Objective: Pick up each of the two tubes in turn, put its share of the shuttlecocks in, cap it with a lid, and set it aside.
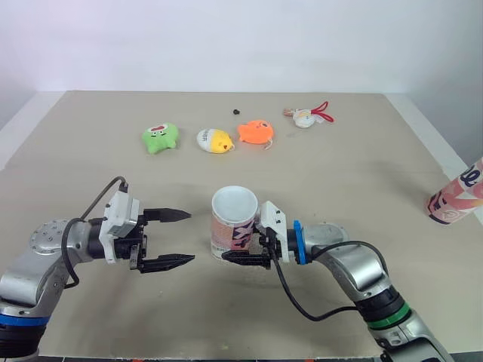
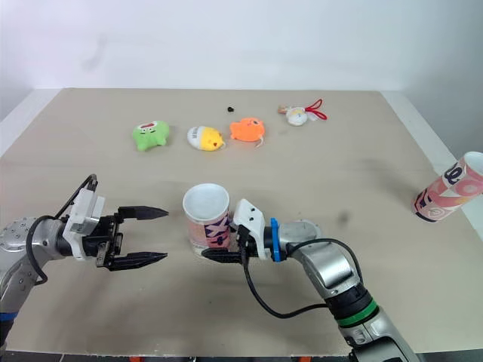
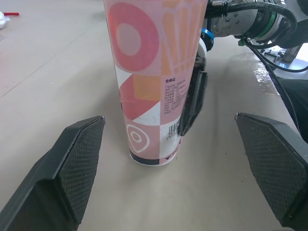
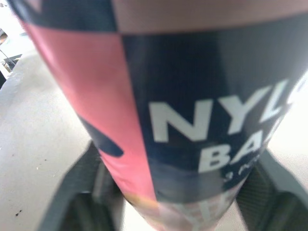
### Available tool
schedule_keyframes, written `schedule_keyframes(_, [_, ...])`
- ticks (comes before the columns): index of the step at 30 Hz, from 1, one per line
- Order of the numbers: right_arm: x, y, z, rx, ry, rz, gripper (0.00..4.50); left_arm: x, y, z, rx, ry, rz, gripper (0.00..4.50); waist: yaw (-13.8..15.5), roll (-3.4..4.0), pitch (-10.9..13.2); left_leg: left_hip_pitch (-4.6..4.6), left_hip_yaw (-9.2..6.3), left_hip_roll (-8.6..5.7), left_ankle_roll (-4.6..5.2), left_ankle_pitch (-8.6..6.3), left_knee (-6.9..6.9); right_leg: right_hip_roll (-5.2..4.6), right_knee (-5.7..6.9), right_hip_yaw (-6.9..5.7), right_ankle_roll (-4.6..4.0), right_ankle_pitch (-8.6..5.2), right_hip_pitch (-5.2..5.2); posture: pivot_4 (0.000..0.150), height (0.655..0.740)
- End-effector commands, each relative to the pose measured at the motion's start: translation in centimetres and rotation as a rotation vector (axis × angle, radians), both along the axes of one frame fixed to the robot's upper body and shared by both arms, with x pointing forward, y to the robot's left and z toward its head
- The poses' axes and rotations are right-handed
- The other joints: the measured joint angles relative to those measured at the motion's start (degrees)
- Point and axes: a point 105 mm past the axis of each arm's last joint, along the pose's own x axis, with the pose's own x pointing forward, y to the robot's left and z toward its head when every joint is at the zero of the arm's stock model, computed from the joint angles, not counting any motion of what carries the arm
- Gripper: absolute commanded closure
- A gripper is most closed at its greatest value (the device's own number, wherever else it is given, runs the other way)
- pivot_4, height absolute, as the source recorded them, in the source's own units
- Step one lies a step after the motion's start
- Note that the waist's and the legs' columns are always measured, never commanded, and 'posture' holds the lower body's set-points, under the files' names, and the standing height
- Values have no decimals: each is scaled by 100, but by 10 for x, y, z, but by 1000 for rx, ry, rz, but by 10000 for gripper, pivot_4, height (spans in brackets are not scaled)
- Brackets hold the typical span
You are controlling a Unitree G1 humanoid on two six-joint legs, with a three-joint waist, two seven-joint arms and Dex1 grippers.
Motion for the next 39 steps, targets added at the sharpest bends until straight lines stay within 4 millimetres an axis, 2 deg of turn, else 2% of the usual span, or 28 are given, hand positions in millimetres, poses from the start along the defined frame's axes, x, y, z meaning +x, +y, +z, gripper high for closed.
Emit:
schedule_keyframes(1, [5, -4, 12, 30, -26, -26, 21353, -3, -4, 4, -5, -33, -15, 0, 0, 0, 0, 0, 0, 0, 0, 0, 1, 2, 0, 1, -1, 0, 0, 1500, 7400])
schedule_keyframes(5, [20, -33, 33, 82, -43, -167, 21353, 3, -12, -1, -18, -44, -21, 0, 8, 0, 0, 0, 0, 0, -7, 4, 1, 4, 2, 4, -1, 3, 0, 1500, 7400])
schedule_keyframes(9, [44, -81, 55, 122, -95, -404, 21353, 10, -24, -7, -18, -76, -34, 0, 10, -2, -1, -3, -1, -6, -13, 8, 9, 3, 2, 14, 11, 10, 5, 1500, 7400])
schedule_keyframes(13, [68, -158, 74, 177, -172, -797, 21353, 20, -42, -2, -69, -112, -59, 0, 29, -1, -1, -3, -1, -14, -12, 9, 9, 10, 3, 18, 11, 14, 5, 1500, 7400])
schedule_keyframes(16, [76, -205, 66, 174, -173, -1064, 21353, 27, -51, 0, -92, -125, -83, 0, 22, -2, -2, -4, 3, -20, -12, 10, 11, 10, 3, 26, 13, 15, 6, 1500, 7400])
schedule_keyframes(20, [82, -251, 49, 209, -145, -1336, 21353, 31, -57, -2, -92, -128, -116, 0, -20, 2, -5, -1, 18, -16, -12, 10, 8, 19, 4, 47, 13, 19, -1, 1500, 7400])
schedule_keyframes(23, [83, -296, 33, 266, -89, -1607, 21353, 34, -60, -3, -92, -131, -133, 0, -24, 8, -5, 9, 33, -8, -11, 10, 7, 30, 11, 64, 12, 24, -4, 1500, 7400])
schedule_keyframes(27, [81, -321, 20, 246, -65, -1747, 21353, 36, -61, -2, -94, -142, -142, 0, -24, 13, -9, 20, 43, -9, -3, 15, 7, 31, 11, 75, 26, 31, 3, 1500, 7400])
schedule_keyframes(30, [79, -331, 15, 251, -52, -1790, 21353, 38, -63, 4, -124, -154, -134, 0, -11, 13, -9, 52, 46, -9, -2, 15, 7, 30, 6, 77, 34, 29, 36, 1500, 7400])
schedule_keyframes(39, [81, -325, -1, 233, -6, -1765, 21353, 51, -69, 34, -230, -177, -65, 0, -2, 10, -12, 68, 51, -10, -1, 16, 9, 30, -6, 84, 53, 34, 58, 1500, 7400])
